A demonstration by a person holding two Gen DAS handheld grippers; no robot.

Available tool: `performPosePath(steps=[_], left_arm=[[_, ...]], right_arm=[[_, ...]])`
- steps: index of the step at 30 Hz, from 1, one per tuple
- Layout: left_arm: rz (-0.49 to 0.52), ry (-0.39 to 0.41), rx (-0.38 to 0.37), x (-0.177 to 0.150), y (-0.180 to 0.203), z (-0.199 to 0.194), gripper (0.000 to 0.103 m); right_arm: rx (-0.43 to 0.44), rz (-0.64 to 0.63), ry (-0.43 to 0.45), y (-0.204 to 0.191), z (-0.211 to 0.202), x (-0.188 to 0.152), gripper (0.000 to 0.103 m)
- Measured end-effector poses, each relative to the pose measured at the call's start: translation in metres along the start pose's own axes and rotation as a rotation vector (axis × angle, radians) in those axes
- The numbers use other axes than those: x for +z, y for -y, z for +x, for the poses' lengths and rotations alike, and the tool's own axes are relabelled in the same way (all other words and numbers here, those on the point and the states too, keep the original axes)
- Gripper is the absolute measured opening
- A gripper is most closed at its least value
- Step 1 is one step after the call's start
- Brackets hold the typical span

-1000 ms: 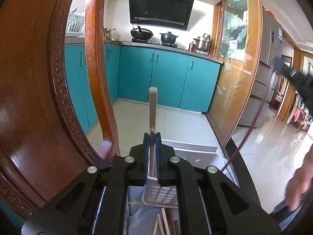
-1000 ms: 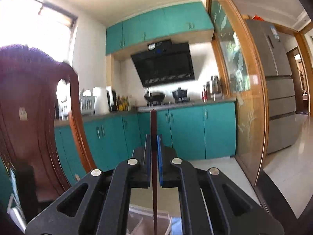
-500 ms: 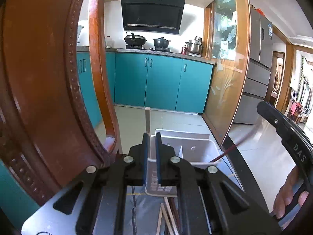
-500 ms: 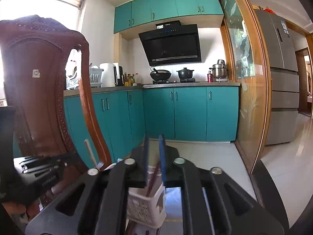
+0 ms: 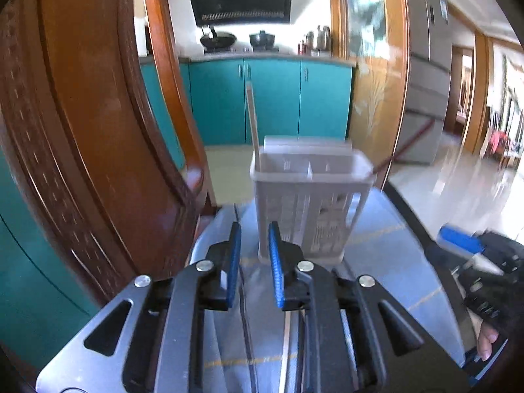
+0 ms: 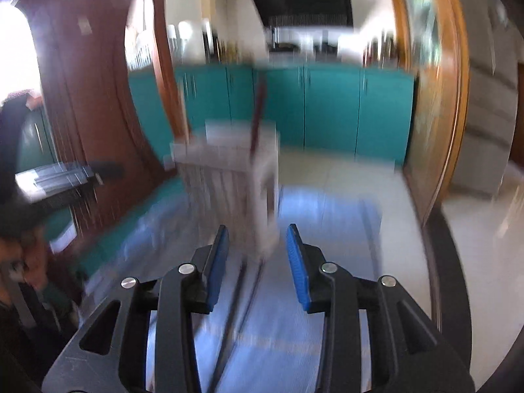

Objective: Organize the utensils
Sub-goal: 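Open both tools to drop the chopsticks into the basket, then grasp a black chopstick with the right tool while the left tool grasps a pale chopstick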

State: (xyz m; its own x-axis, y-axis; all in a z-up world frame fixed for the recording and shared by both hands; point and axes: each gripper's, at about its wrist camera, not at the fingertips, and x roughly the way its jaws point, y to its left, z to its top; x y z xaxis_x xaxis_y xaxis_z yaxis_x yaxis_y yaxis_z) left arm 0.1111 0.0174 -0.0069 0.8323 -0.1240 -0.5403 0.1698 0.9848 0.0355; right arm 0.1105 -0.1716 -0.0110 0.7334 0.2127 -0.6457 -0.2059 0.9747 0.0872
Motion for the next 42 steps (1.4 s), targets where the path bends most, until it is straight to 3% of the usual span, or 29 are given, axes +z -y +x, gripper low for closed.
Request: performPosePath(steps=[4,8,12,14,20,21,24,31,38,42], left_arm=[[0.009,-0.065,0.016,-0.012,0.002,0.011,0.021],[-0.017,-0.078,-0.005,-0.01,0.001,0.012,0.031],[-0.023,-0.086,-0.015,-0.011,-0.001,0.012,0.032],[-0.021,-0.094,-0.012,-0.012,0.0,0.014,0.033],[-0.016,-0.101,-0.008,-0.013,-0.003,0.016,0.036],[-0.015,-0.102,-0.005,-0.013,-0.003,0.016,0.036],[-0.012,-0.113,-0.003,-0.015,-0.004,0.019,0.037],[-0.002,-0.16,0.01,-0.023,0.0,0.027,0.037],[-0.015,-0.238,-0.004,-0.033,0.001,0.04,0.037],[-0.047,-0.316,-0.039,-0.041,0.002,0.054,0.037]], right_arm=[[-0.014,-0.019,-0.19,-0.008,0.041,-0.02,0.036],[-0.001,-0.013,-0.255,-0.017,0.059,-0.027,0.036],[-0.01,-0.014,-0.291,-0.022,0.075,-0.031,0.036],[-0.007,-0.01,-0.295,-0.021,0.079,-0.03,0.041],[-0.025,-0.039,-0.29,-0.026,0.083,-0.032,0.04],[-0.021,-0.038,-0.289,-0.026,0.083,-0.033,0.037],[0.001,-0.037,-0.302,-0.027,0.083,-0.033,0.008],[0.062,0.076,-0.368,-0.008,0.074,-0.035,0.006],[0.036,0.194,-0.333,0.025,0.055,-0.036,0.006],[0.084,0.16,-0.309,0.015,0.054,-0.034,0.007]])
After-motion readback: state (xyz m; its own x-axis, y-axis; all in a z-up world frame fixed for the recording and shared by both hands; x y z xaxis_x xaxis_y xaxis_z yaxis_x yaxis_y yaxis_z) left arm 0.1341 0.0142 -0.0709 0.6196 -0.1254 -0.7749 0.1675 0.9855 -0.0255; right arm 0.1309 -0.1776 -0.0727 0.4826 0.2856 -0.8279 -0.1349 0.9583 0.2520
